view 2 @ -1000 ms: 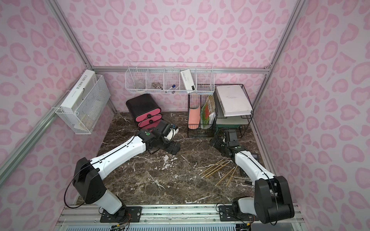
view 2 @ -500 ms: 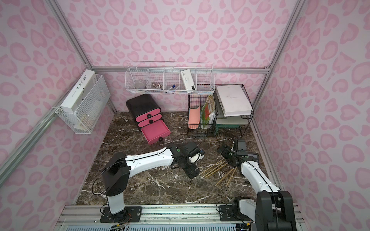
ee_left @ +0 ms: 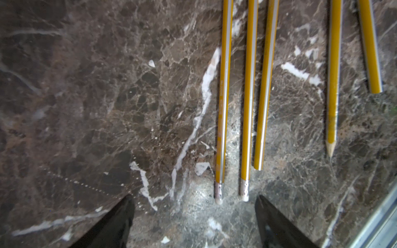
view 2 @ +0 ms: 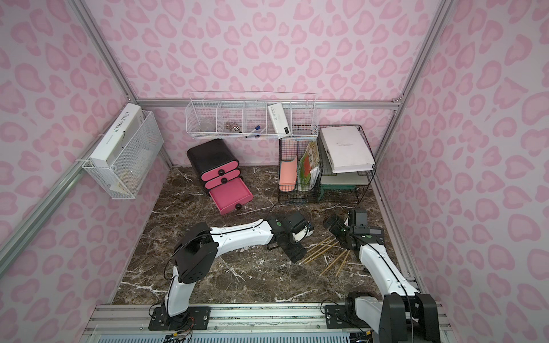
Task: Please place the pencils in the drawer according to their color
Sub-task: Pick up the pencil from the center of the board.
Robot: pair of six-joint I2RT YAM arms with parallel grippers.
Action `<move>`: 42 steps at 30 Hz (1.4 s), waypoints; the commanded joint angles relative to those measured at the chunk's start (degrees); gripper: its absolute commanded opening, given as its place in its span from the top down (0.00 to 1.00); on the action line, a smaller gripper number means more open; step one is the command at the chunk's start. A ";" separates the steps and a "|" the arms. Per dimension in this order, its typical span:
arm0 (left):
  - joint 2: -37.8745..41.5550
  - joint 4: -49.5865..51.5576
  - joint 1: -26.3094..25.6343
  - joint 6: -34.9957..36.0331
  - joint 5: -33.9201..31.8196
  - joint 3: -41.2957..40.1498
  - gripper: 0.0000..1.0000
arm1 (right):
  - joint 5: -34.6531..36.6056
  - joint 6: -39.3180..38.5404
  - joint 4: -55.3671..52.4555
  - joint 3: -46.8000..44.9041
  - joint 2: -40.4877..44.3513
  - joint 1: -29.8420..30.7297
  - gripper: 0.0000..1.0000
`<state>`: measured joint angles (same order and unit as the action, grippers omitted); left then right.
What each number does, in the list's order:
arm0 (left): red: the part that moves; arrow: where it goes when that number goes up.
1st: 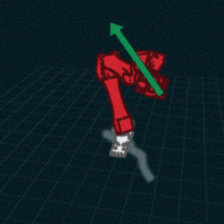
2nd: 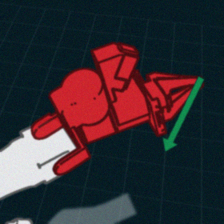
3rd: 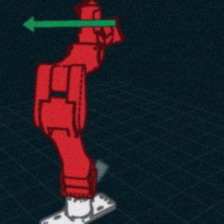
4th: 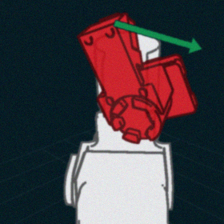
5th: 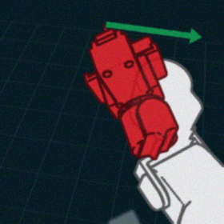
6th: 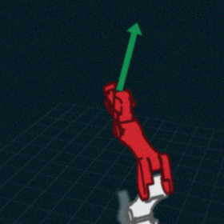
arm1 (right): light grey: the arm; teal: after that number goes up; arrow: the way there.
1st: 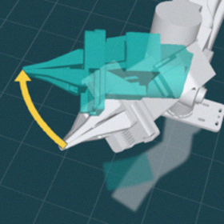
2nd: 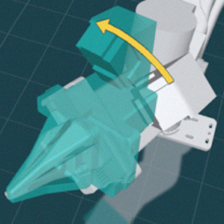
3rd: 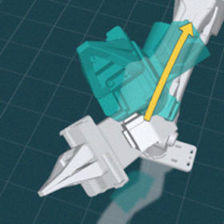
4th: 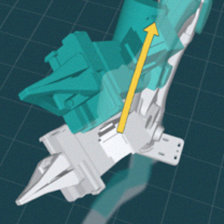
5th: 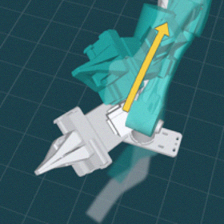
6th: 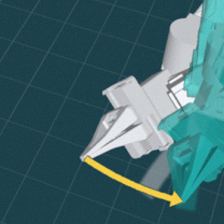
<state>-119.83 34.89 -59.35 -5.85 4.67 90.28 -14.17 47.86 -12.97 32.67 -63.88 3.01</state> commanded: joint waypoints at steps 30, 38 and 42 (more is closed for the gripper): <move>-3.49 0.31 -1.69 2.16 -2.12 -1.50 0.52 | -1.51 -0.53 0.84 -1.22 0.73 -1.73 0.01; -1.58 1.36 -1.95 2.33 -2.03 -3.91 0.54 | -2.00 -0.70 1.28 -1.20 0.63 -2.37 0.01; -1.27 1.32 -2.09 2.17 -1.90 -4.95 0.55 | -2.50 -0.75 1.45 -1.24 0.33 -2.65 0.01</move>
<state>-120.86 30.85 -61.30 -3.25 0.58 86.13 -15.94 47.75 -12.53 31.38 -63.40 0.47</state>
